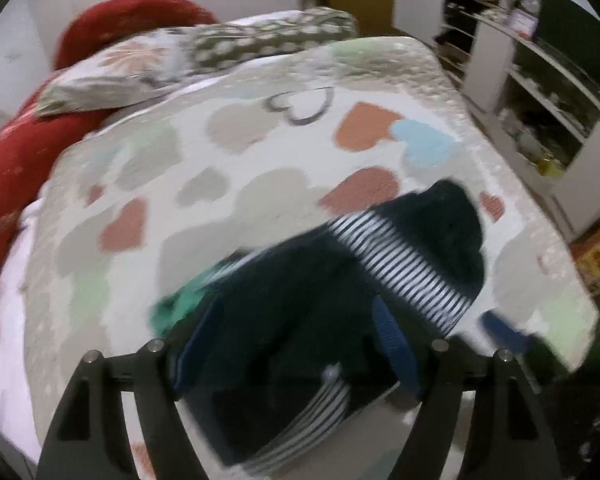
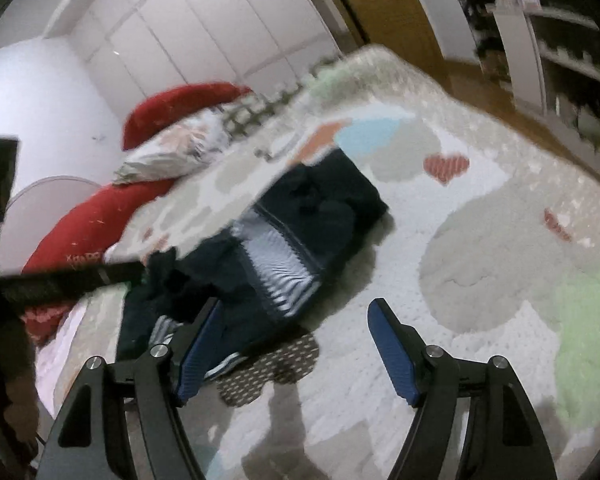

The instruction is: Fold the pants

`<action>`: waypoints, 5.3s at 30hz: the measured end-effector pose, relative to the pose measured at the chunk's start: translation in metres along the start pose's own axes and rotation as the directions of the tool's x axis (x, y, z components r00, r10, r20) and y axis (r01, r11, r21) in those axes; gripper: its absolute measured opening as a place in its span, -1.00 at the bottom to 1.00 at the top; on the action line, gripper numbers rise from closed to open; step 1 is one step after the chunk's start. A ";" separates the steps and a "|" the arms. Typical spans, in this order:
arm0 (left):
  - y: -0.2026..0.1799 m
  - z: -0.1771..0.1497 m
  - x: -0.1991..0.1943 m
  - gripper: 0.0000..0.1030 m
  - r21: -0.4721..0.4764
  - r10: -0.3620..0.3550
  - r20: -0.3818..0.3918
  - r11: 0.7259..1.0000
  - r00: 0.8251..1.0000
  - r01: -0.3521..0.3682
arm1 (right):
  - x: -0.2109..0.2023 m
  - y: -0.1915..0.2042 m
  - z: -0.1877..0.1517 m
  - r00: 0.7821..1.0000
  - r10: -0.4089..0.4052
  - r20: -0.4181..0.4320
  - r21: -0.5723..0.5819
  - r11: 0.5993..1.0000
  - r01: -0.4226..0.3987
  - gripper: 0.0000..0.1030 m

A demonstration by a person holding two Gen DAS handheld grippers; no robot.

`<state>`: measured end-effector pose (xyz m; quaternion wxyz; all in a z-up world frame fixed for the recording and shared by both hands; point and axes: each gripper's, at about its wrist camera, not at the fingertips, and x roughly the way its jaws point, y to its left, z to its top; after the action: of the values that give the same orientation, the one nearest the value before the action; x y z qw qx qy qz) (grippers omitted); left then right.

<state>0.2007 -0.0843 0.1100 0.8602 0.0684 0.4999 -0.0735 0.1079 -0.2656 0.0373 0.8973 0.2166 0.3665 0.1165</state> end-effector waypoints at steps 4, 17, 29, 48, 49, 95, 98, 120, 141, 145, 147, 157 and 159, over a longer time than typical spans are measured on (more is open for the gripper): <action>-0.022 0.039 0.026 0.48 0.052 -0.023 -0.023 0.998 0.999 0.024 | 0.019 -0.007 0.016 0.998 0.014 -0.061 0.043 0.999 -0.011 0.51; -0.102 0.089 0.113 0.48 0.142 -0.239 -0.213 0.952 0.947 0.272 | 0.040 -0.023 0.033 0.999 0.023 -0.033 0.148 0.989 -0.018 0.51; -0.102 0.074 0.091 -0.60 0.219 -0.219 -0.202 0.940 0.955 0.262 | 0.041 -0.034 0.033 0.985 0.174 0.010 0.211 0.962 -0.172 -0.60; -0.022 0.019 -0.002 -0.61 0.081 -0.180 -0.022 0.980 0.983 0.181 | 0.006 0.053 0.011 0.946 0.324 -0.011 -0.076 0.943 -0.324 -0.67; -0.014 0.013 -0.005 -0.61 0.065 -0.177 -0.014 0.982 0.984 0.177 | 0.008 0.056 0.010 0.941 0.338 -0.020 -0.080 0.937 -0.339 -0.67; 0.191 -0.127 -0.037 0.48 -0.697 -0.244 0.319 0.595 0.916 0.401 | 0.054 0.044 0.011 0.830 0.526 -0.185 0.023 0.847 -0.531 0.39; 0.189 -0.130 -0.028 0.56 -0.704 -0.278 0.312 0.574 0.908 0.418 | 0.057 0.043 0.011 0.845 0.503 -0.183 0.017 0.861 -0.509 0.39; 0.130 -0.126 0.021 -0.41 -0.493 -0.338 0.076 0.805 0.938 0.330 | 0.130 0.108 0.034 0.885 0.226 -0.407 -0.158 0.937 -0.312 0.14; 0.121 -0.104 0.030 0.27 -0.502 -0.302 0.033 0.819 0.953 0.277 | 0.063 0.077 0.031 0.970 0.098 -0.223 -0.095 0.988 -0.122 0.06; 0.147 -0.126 0.024 0.37 -0.580 -0.388 0.101 0.726 0.916 0.371 | 0.031 0.092 0.039 0.991 0.048 -0.122 -0.203 0.976 -0.073 0.07; 0.155 -0.135 0.018 0.37 -0.598 -0.385 0.125 0.706 0.914 0.380 | 0.019 0.107 0.044 0.995 0.049 -0.085 -0.260 0.963 -0.070 0.07; 0.161 -0.189 -0.023 0.38 -0.596 -0.251 0.157 0.747 0.955 0.294 | 0.079 0.185 0.025 0.926 0.147 -0.348 -0.304 0.917 -0.259 -0.11; 0.163 -0.197 -0.027 0.38 -0.597 -0.243 0.155 0.749 0.958 0.286 | 0.102 0.185 0.020 0.924 0.087 -0.373 -0.302 0.930 -0.209 -0.12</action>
<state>0.0520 0.1149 0.0439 0.8326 -0.2885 0.4718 -0.0304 0.1851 -0.0714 0.0758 0.8290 0.0635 0.4786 0.2824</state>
